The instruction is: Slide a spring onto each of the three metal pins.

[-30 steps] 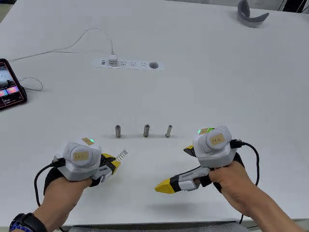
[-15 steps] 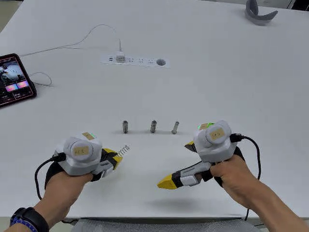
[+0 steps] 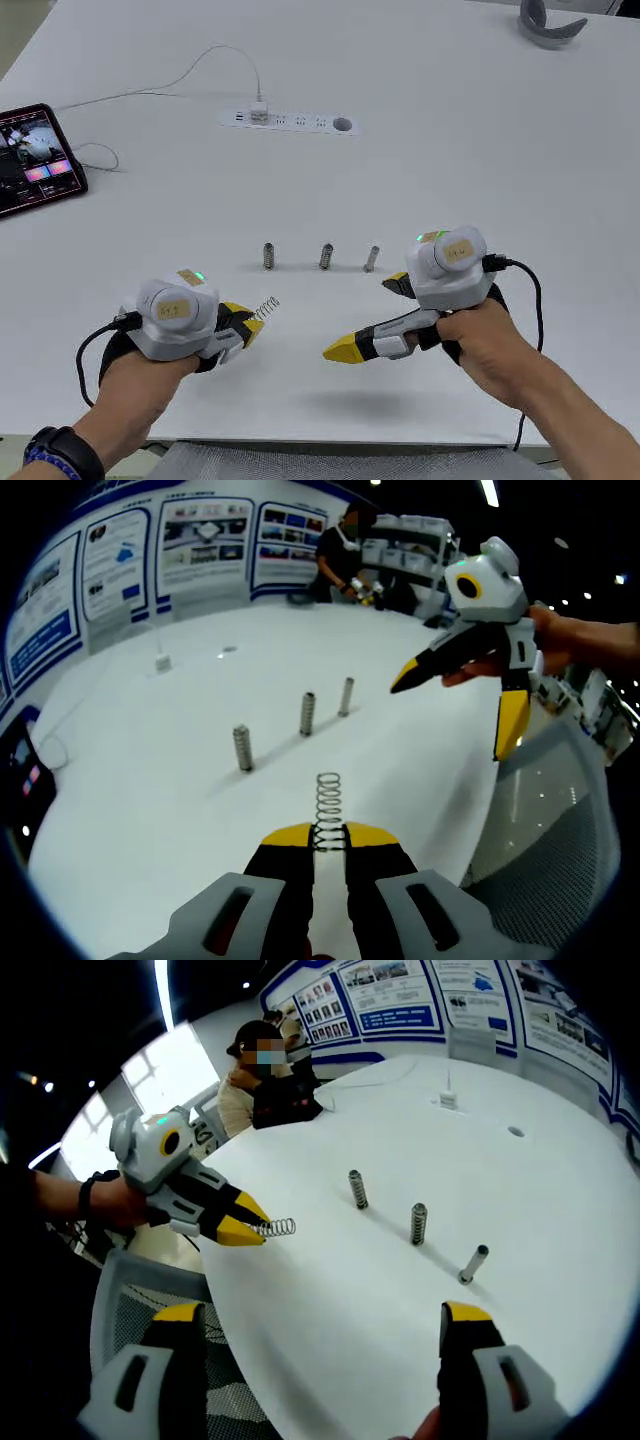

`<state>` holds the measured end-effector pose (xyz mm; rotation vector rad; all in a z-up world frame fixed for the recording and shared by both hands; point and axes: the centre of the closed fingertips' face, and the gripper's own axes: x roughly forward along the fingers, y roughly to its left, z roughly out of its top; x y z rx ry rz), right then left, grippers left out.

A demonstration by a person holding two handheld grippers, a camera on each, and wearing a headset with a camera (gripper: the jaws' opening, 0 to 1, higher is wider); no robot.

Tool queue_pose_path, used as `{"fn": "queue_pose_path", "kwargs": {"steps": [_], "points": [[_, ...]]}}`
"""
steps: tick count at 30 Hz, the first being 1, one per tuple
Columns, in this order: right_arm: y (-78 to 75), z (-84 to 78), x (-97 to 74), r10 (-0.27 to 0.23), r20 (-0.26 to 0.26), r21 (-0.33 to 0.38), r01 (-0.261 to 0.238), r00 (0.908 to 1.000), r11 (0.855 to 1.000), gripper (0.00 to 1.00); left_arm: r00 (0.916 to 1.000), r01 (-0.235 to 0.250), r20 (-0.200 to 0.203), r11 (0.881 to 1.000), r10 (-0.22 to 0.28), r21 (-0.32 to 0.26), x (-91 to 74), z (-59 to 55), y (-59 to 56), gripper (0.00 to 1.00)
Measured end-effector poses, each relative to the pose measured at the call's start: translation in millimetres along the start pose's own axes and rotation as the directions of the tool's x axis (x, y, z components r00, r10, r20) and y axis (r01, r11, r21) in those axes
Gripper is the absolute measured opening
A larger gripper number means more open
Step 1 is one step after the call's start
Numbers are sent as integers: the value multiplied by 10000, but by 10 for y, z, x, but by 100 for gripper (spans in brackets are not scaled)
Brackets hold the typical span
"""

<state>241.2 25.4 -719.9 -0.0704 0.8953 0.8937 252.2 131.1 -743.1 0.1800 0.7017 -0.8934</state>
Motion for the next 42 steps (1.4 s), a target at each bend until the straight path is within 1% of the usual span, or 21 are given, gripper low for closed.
{"fn": "queue_pose_path", "kwargs": {"steps": [4,7,8,11,16,20,21,23,29,37,42], "points": [[7,86,23,108,155,22,-109,9998,9999,99,9999,81,117,10000,-80,-14,-17,46,-45,10],[14,151,45,236,338,133,-240,9992,9996,96,9998,133,179,9999,-134,42,-30,78,-76,10],[32,179,53,334,420,195,-343,9986,9992,96,9997,148,210,9999,-149,51,-33,90,-85,10],[53,223,68,414,500,207,-424,9979,9989,95,9994,177,280,9998,-179,78,-48,120,-103,10],[86,274,103,646,606,238,-661,9961,9975,90,9990,228,383,9997,-233,128,-68,169,-131,10],[119,325,121,881,822,367,-913,9927,9951,85,9986,281,452,9995,-288,172,-81,206,-163,10],[146,350,122,1023,933,457,-1069,9904,9932,83,9984,300,468,9993,-310,200,-79,214,-173,10],[163,392,125,1147,1144,516,-1212,9868,9913,78,9982,342,493,9991,-353,232,-79,228,-193,10],[240,445,142,1507,1362,597,-1599,9792,9853,69,9971,436,604,9985,-456,339,-89,293,-251,10],[308,520,143,1929,1741,870,-2102,9657,9738,58,9956,518,757,9975,-553,474,-106,373,-304,10],[357,588,133,2243,2158,1150,-2529,9503,9606,48,9945,580,838,9966,-627,579,-119,428,-339,10]]}}
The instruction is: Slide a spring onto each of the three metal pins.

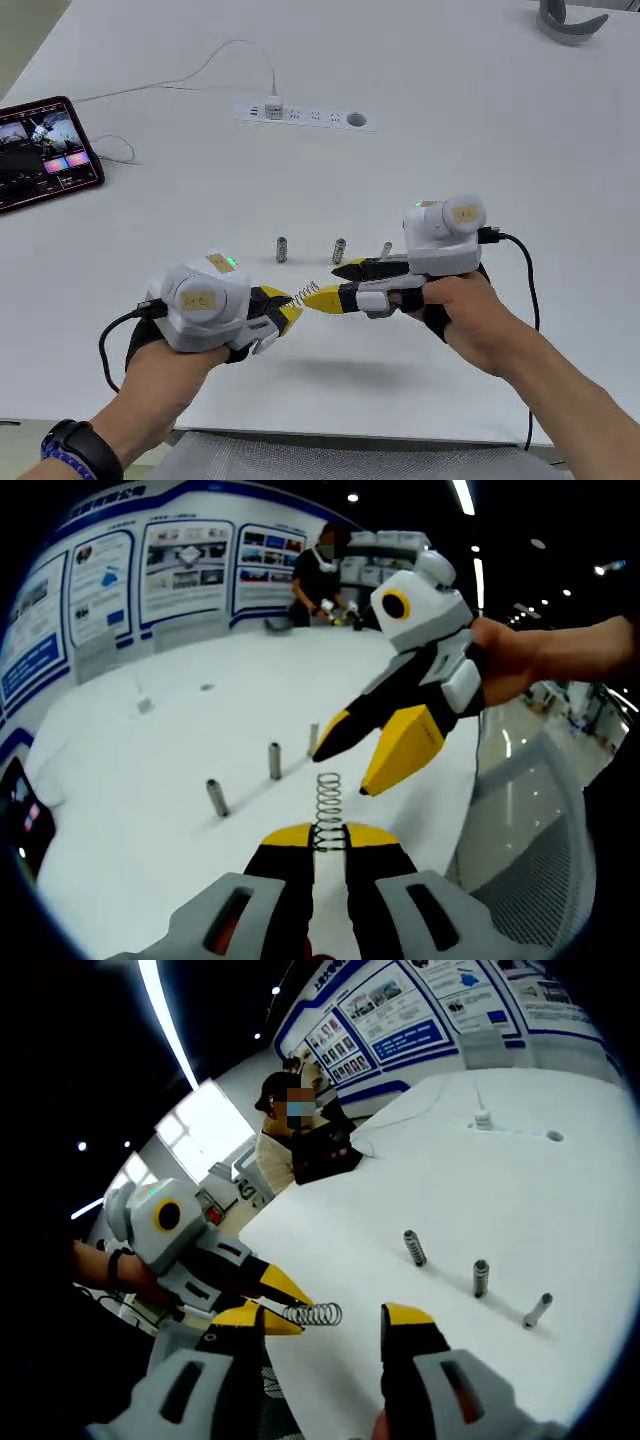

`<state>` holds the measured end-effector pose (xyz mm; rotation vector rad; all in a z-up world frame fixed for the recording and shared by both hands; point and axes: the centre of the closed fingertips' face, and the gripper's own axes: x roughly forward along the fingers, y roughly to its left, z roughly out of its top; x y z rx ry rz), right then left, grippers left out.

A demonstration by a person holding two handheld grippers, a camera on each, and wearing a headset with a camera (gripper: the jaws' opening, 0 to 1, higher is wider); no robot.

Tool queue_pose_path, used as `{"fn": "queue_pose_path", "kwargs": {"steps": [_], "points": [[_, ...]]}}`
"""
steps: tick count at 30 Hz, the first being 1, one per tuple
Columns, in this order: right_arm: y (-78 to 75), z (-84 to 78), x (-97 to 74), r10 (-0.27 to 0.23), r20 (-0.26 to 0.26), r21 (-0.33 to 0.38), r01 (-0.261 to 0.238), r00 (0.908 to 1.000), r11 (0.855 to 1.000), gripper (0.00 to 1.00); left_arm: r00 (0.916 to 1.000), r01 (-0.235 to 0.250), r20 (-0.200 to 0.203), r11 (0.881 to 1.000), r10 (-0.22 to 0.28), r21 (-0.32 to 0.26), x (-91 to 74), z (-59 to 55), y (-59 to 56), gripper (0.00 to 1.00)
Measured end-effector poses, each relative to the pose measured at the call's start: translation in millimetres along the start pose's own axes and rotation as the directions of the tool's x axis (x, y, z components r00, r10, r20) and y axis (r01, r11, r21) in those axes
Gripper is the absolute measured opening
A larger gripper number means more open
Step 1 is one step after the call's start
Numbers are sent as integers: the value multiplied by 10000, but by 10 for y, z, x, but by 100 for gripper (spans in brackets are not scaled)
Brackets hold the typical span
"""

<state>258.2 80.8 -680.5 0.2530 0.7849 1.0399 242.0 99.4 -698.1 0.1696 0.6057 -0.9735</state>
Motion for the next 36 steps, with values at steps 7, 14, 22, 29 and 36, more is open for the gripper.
{"fn": "queue_pose_path", "kwargs": {"steps": [7,14,22,29,36], "points": [[47,47,9,323,360,474,-340,9988,9983,34,9998,61,170,9999,-63,93,-17,93,-60,10],[78,14,11,567,441,875,-604,9974,9943,29,9990,126,434,9996,-136,237,-43,217,-119,10],[111,63,-27,797,862,1367,-910,9931,9864,25,9979,244,589,9984,-273,501,-53,320,-181,10],[145,98,-56,1002,1066,1562,-1162,9892,9809,19,9975,305,618,9978,-341,588,-54,347,-188,10],[190,93,-55,1106,1041,1394,-1246,9884,9824,17,9978,361,538,9974,-395,624,-52,314,-188,10]]}}
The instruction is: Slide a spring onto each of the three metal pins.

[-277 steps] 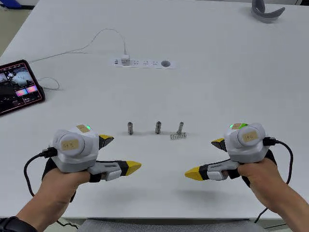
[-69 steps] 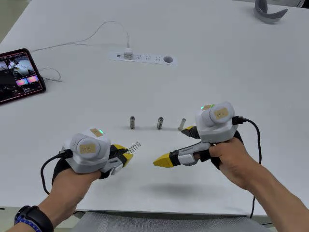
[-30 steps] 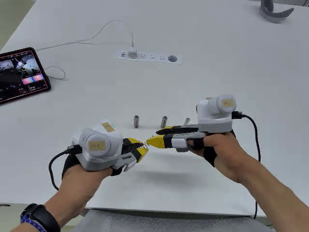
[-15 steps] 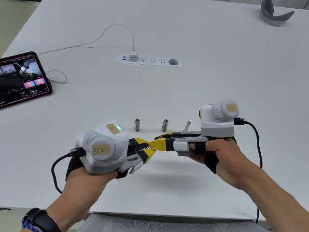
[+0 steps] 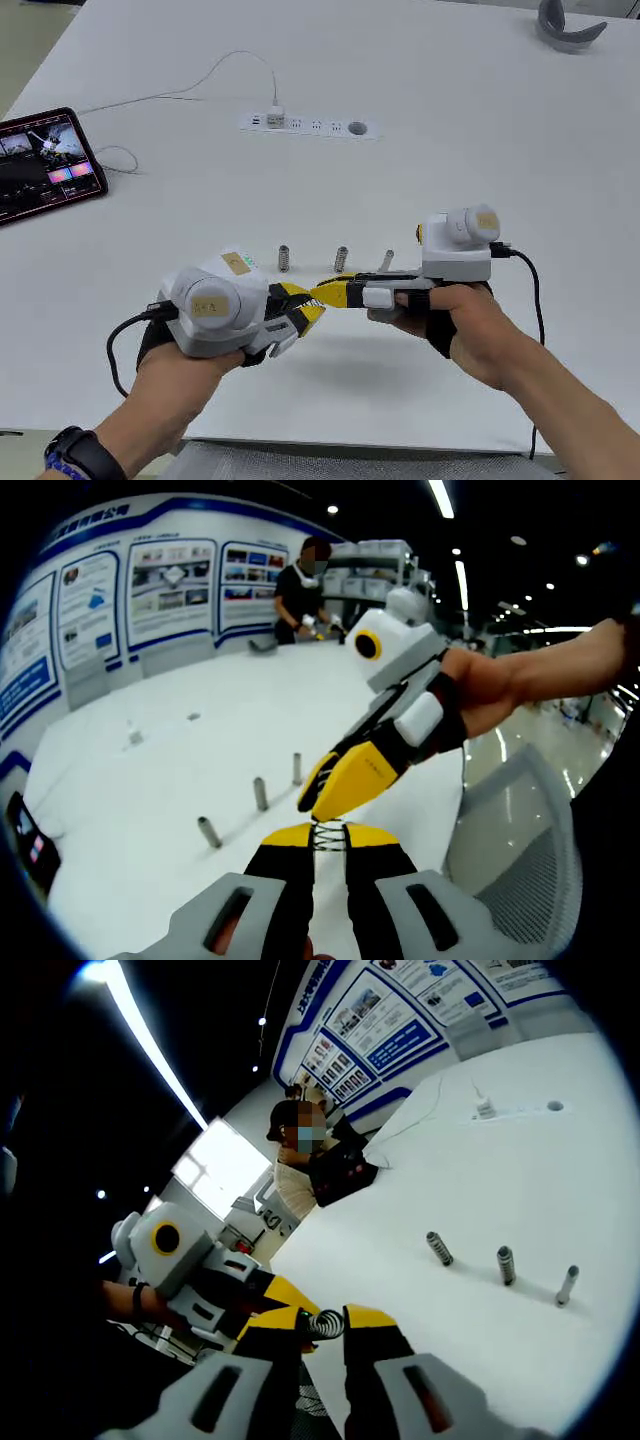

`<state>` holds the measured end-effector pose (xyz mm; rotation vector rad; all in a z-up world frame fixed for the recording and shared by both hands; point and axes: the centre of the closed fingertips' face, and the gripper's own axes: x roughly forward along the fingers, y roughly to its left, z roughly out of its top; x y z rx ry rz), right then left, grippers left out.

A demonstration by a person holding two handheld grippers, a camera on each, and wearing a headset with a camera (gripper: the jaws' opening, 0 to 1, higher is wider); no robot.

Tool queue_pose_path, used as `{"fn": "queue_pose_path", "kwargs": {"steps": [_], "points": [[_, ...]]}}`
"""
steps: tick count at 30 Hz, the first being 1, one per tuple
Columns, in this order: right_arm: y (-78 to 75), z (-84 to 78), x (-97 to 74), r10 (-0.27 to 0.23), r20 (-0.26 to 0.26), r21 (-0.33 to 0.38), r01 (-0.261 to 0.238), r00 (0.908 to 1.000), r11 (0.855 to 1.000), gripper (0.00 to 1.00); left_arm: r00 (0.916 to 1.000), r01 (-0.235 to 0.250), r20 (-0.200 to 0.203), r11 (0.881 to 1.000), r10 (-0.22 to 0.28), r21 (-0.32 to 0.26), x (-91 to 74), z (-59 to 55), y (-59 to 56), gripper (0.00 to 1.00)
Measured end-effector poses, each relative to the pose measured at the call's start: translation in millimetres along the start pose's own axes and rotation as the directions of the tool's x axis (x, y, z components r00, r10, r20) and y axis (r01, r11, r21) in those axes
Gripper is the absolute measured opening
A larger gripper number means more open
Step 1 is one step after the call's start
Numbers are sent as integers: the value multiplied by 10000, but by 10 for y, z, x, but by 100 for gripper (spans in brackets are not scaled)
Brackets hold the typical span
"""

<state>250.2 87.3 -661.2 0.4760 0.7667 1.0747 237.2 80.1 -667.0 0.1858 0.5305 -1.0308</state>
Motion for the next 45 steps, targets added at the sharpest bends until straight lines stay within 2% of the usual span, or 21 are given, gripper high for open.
{"fn": "queue_pose_path", "kwargs": {"steps": [9,16,19,24,29,34,37,39,40,44,45], "points": [[73,1,13,220,-52,-133,-221,9997,9997,13,9999,86,-86,10000,-86,-14,3,-38,0,10],[115,20,15,135,-298,-609,-153,9995,9980,12,9997,235,-43,9997,-235,-12,10,-29,-2,10],[133,36,2,61,-505,-972,-110,9987,9952,12,9994,345,19,9994,-345,-48,12,-10,-7,10],[167,45,-32,-84,-1129,-1780,-119,9936,9840,12,9978,651,152,9979,-650,-38,22,37,-40,10],[199,40,-67,-249,-1858,-2609,-249,9823,9650,12,9948,984,263,9951,-985,67,25,81,-80,9],[263,47,-100,-380,-2574,-3338,-519,9655,9412,12,9903,1332,392,9910,-1336,127,23,133,-119,9],[303,24,-124,-516,-3135,-3813,-759,9482,9213,12,9873,1526,421,9880,-1534,221,21,152,-143,9],[328,-1,-142,-635,-3586,-4186,-997,9313,9027,12,9849,1665,421,9855,-1678,313,19,164,-168,9],[327,-20,-159,-724,-3867,-4399,-1149,9193,8907,12,9831,1771,417,9835,-1785,362,19,171,-188,9],[364,-51,-188,-952,-4552,-4902,-1599,8853,8568,12,9773,2054,423,9773,-2076,514,22,190,-253,9],[382,-60,-196,-1044,-4755,-5069,-1751,8735,8440,12,9755,2133,429,9755,-2157,546,26,192,-269,9]]}}
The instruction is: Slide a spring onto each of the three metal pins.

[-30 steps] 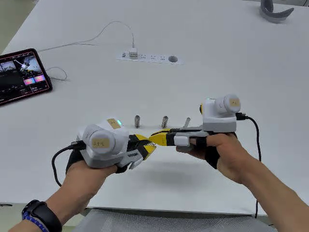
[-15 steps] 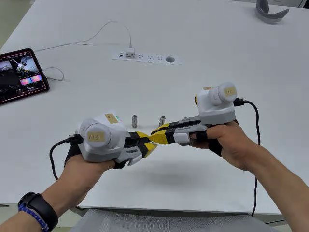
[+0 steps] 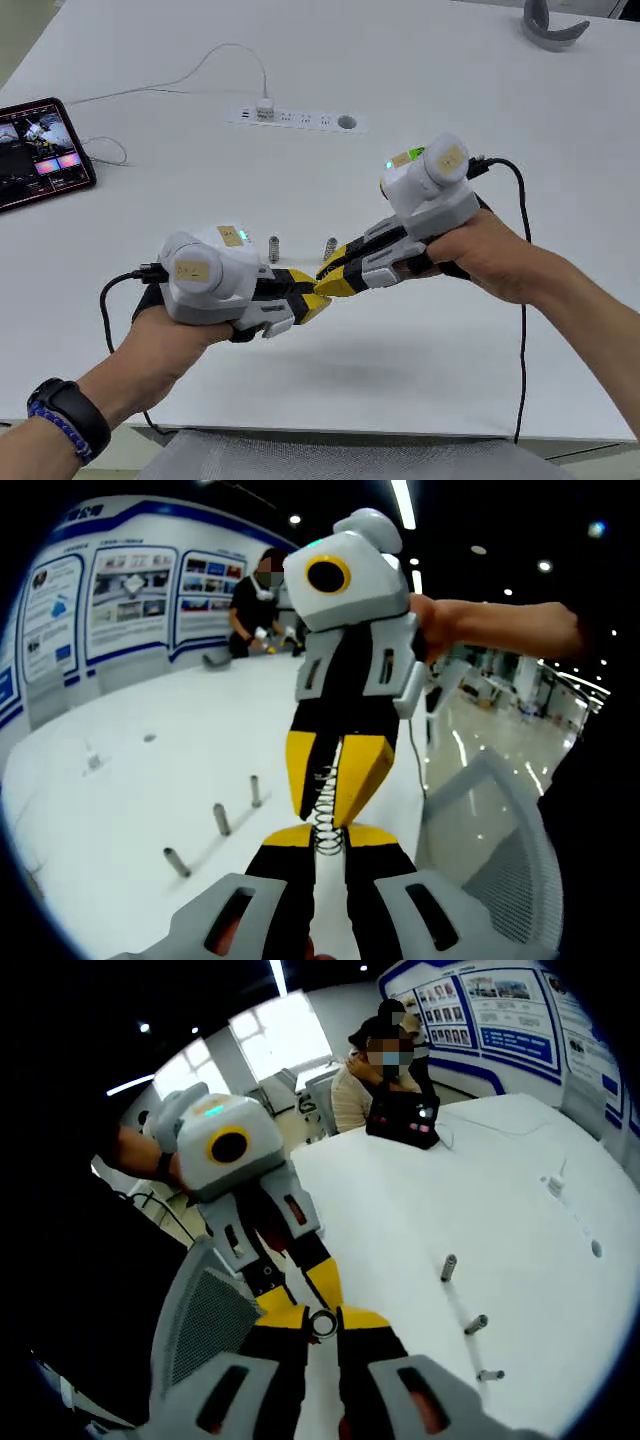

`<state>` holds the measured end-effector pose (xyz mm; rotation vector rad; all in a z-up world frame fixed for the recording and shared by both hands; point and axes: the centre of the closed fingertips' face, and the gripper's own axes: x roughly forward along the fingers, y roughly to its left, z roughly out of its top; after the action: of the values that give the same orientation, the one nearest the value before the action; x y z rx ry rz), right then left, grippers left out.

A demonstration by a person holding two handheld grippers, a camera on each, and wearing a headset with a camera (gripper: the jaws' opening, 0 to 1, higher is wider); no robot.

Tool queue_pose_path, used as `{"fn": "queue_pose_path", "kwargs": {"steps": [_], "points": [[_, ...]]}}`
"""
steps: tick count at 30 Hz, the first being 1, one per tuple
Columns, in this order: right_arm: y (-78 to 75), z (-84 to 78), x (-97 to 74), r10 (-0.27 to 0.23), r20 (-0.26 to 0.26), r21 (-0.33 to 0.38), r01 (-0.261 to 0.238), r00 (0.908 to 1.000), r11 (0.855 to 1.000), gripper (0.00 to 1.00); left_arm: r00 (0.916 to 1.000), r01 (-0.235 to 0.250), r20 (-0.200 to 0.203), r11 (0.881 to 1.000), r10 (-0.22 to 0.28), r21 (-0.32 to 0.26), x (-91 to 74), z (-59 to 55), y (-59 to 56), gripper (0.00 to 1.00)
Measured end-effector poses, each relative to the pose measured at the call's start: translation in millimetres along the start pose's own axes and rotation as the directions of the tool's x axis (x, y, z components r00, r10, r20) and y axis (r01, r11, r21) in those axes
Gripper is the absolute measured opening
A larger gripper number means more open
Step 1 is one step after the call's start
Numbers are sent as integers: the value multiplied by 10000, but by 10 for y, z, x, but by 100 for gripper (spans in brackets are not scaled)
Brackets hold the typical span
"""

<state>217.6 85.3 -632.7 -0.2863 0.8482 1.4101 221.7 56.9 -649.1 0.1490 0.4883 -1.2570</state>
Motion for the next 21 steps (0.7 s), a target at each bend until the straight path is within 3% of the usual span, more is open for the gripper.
{"fn": "queue_pose_path", "kwargs": {"steps": [7,15,21], "points": [[60,-33,0,190,-960,-1217,-307,9952,9921,12,9986,515,-113,9983,-512,270,23,5,-84,10],[142,-110,-31,553,-1852,-1920,-913,9811,9771,12,9950,981,-222,9938,-970,517,15,1,-141,10],[139,-123,-45,541,-1910,-1999,-927,9801,9754,12,9938,1090,-294,9919,-1072,658,17,-4,-162,10]]}}
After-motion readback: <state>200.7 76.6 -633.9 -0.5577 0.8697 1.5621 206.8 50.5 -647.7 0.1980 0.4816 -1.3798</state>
